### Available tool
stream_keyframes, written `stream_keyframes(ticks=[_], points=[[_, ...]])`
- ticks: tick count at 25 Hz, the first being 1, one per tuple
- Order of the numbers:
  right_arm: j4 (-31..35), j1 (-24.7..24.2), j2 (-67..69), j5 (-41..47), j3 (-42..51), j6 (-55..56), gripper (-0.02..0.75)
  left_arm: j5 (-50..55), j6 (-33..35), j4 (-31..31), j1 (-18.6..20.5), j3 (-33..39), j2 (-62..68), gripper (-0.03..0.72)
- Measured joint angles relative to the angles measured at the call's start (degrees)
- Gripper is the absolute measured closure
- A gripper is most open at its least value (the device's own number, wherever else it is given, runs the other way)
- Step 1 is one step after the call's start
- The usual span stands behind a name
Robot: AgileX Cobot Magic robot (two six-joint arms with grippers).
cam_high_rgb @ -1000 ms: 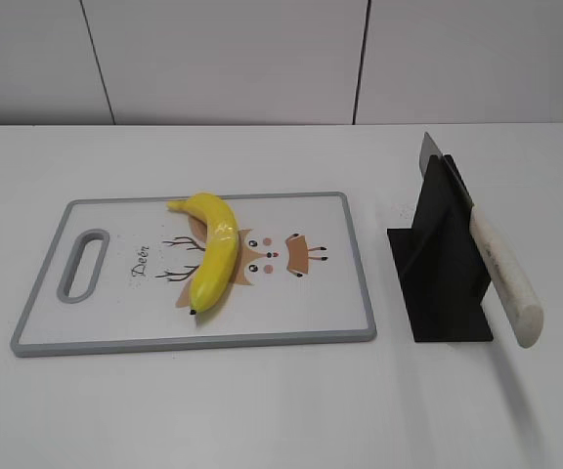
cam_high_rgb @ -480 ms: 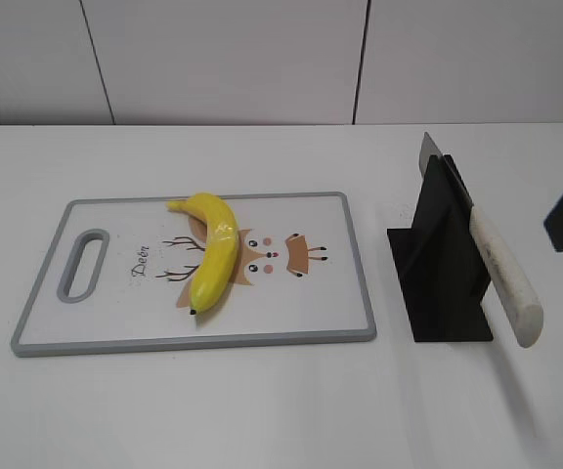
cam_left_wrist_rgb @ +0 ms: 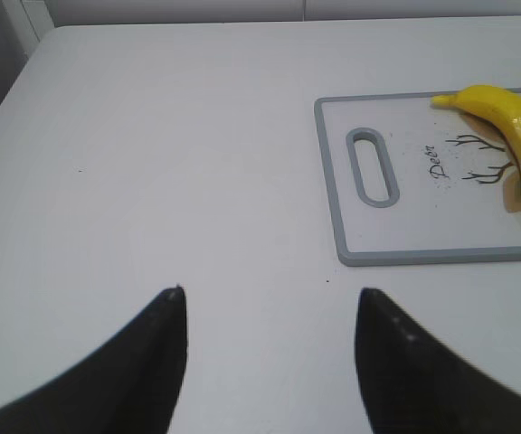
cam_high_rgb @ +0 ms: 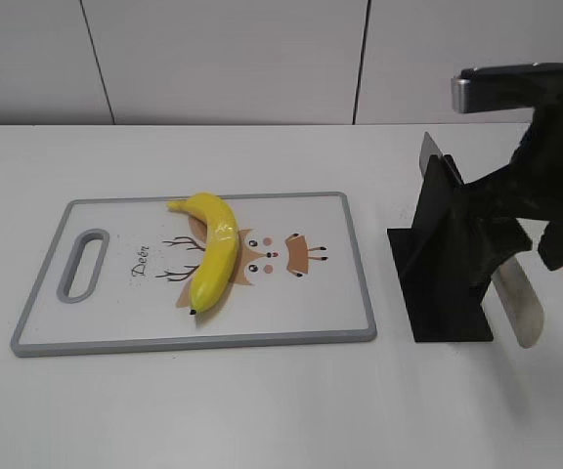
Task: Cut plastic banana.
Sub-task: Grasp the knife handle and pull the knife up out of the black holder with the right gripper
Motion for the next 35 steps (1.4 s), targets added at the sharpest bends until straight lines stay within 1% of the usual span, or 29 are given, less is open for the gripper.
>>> stream_keyframes(ticks=[5,8,11,15,18,20,21,23,31,35], points=[[0.0,-0.6,6.7,-2.2,0.0,1.2,0.167,0.0,0.0,0.0,0.0,0.0,0.0,0.136],[0.2,-1.4,9.3,-2.8,0.0,1.3,0.193,0.0,0.0,0.0,0.0,0.0,0.0,0.136],[1.0,-2.8,10.0,-3.4,0.1,1.3,0.269,0.0,0.0,0.0,0.0,0.0,0.0,0.136],[2.4,-3.3,10.0,-3.4,0.2,1.3,0.385,0.0,0.0,0.0,0.0,0.0,0.0,0.136],[5.0,-3.3,10.0,-3.4,0.2,1.2,0.428,0.0,0.0,0.0,0.0,0.0,0.0,0.136],[5.2,-3.4,10.0,-3.4,0.2,1.1,0.455,0.0,0.0,0.0,0.0,0.0,0.0,0.136],[5.2,-3.4,10.0,-3.4,0.2,1.1,0.482,0.0,0.0,0.0,0.0,0.0,0.0,0.136],[4.6,-3.6,10.0,-3.1,0.2,1.6,0.570,0.0,0.0,0.0,0.0,0.0,0.0,0.136],[4.6,-3.7,9.8,-3.0,0.2,2.5,0.568,0.0,0.0,0.1,0.0,0.0,0.0,0.136],[5.0,-3.7,7.4,-2.5,0.2,3.5,0.569,0.0,0.0,0.1,0.0,0.0,0.0,0.136]])
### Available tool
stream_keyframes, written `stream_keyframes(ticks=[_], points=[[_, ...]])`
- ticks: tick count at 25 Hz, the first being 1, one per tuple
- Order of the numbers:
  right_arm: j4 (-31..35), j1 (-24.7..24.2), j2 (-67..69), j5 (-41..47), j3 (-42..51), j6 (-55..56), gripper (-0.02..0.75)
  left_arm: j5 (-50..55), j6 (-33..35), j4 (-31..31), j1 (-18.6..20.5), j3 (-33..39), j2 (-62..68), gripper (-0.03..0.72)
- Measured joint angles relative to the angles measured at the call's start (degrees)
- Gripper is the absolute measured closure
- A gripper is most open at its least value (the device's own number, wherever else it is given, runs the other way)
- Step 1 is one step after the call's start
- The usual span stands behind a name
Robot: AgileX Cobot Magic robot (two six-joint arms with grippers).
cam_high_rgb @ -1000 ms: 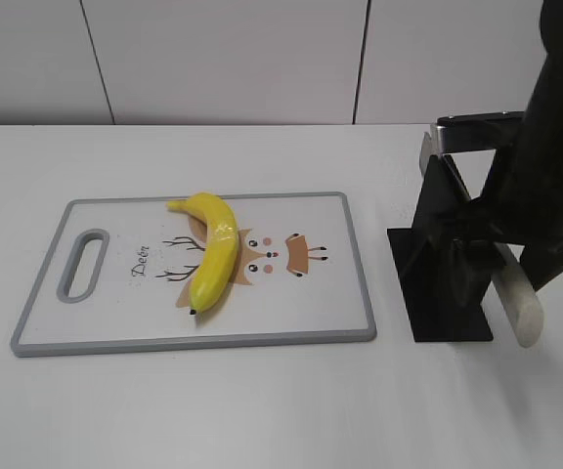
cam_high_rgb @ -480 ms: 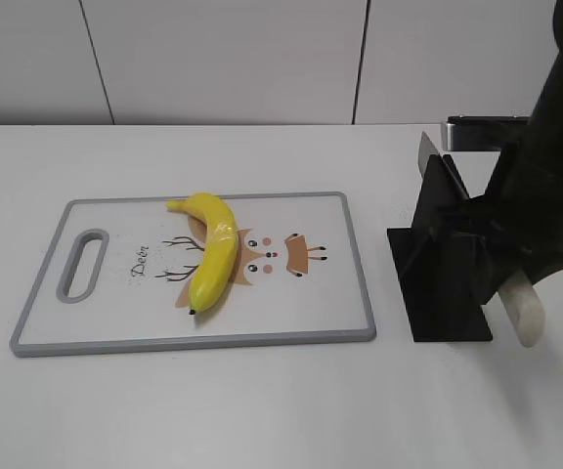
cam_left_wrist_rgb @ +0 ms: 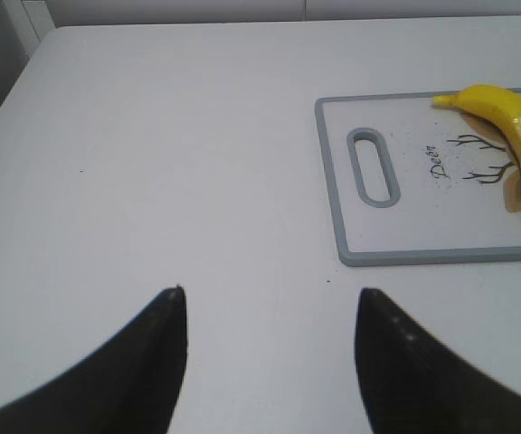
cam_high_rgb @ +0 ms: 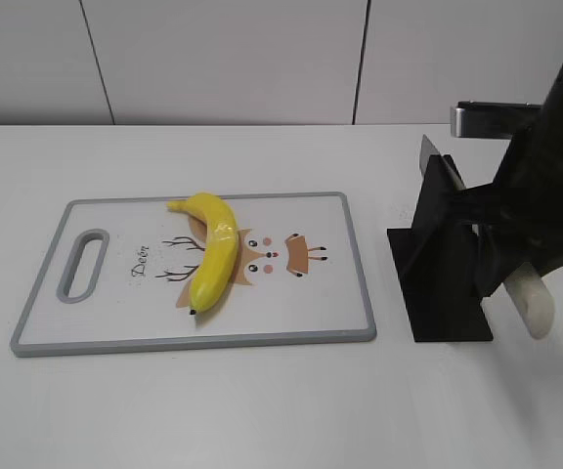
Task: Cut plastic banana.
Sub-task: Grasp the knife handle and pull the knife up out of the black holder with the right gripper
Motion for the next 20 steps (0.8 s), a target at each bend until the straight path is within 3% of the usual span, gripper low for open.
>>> stream_keyframes(ticks=[11,17,20], points=[[-1.1,0.1,-10.9,1.2,-0.4,2.5,0.570,0.0,0.0,0.1,0.0,0.0,0.0,0.136],[-1.5,0.1,-13.4,2.2,-7.5,2.1,0.570,-0.1,0.1,0.0,0.0,0.0,0.0,0.136],[-1.7,0.1,-13.4,2.2,-11.1,-3.8,0.570,-0.1,0.7,-0.1,0.0,-1.1,0.1,0.136]])
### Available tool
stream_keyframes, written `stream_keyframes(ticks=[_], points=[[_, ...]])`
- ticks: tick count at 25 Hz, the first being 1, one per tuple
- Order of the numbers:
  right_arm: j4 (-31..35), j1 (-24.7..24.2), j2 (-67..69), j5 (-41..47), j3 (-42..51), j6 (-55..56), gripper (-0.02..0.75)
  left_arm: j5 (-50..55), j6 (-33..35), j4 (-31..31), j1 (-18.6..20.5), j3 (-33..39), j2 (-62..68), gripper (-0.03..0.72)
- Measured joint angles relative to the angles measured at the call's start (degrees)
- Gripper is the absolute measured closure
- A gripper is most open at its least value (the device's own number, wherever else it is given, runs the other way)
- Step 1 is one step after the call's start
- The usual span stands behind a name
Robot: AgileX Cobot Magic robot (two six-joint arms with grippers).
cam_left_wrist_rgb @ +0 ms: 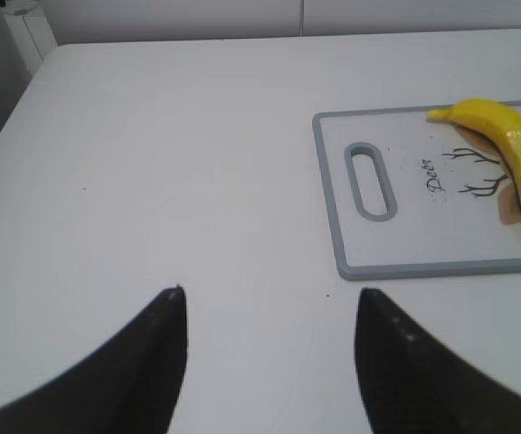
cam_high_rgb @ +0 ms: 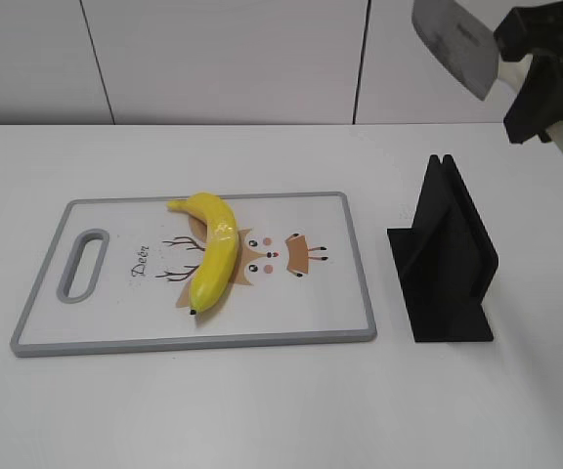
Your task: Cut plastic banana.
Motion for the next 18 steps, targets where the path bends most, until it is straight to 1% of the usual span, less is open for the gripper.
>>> stream_keyframes(ticks=[3,9,12,18], points=[[0.0,0.0,0.2,0.2,-2.9,-7.9,0.570,0.0,1.3,-0.6,0.0,-2.8,2.7,0.136],[0.0,0.0,4.9,0.5,-7.2,-20.5,0.571,-2.7,9.0,-5.2,0.0,-8.9,16.5,0.140],[0.0,0.0,9.0,0.5,-9.7,-26.3,0.571,-5.5,15.1,-7.1,0.0,-11.9,25.0,0.143],[2.3,0.0,17.0,0.5,-16.1,-38.4,0.571,-7.7,31.3,-13.0,0.0,-21.3,43.0,0.144]])
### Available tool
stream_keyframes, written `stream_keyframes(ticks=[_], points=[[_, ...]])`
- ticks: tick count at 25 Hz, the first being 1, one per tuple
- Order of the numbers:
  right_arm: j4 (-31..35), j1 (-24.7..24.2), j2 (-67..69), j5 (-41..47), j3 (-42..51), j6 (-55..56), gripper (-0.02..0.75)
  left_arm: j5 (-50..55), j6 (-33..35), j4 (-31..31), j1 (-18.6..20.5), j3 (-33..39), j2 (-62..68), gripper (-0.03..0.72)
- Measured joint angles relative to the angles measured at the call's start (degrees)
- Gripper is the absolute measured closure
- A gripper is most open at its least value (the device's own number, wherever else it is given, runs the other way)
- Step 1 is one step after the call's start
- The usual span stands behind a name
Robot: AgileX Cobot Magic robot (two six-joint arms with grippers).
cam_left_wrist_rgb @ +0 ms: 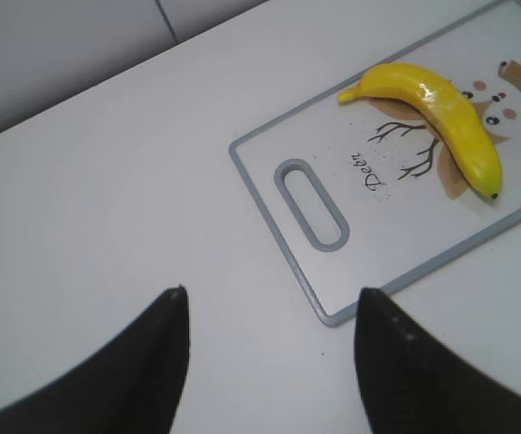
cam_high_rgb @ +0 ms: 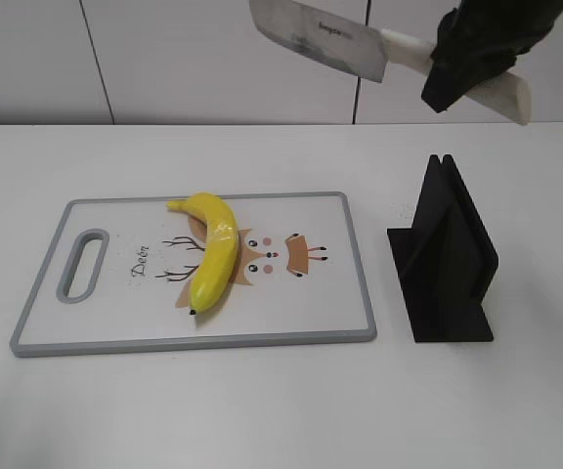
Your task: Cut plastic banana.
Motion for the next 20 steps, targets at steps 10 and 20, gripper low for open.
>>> stream_keyframes(ticks=[10,20], points=[[6.8,0.0,10.7,0.8,-8.5,-23.4,0.571,4.2,20.5,-2.6,-7.0,-20.8,29.3,0.145],[12.3,0.1,17.1,1.2,-9.2,-43.0,0.571,6.5,32.1,-4.5,-14.1,-34.3,48.1,0.185]])
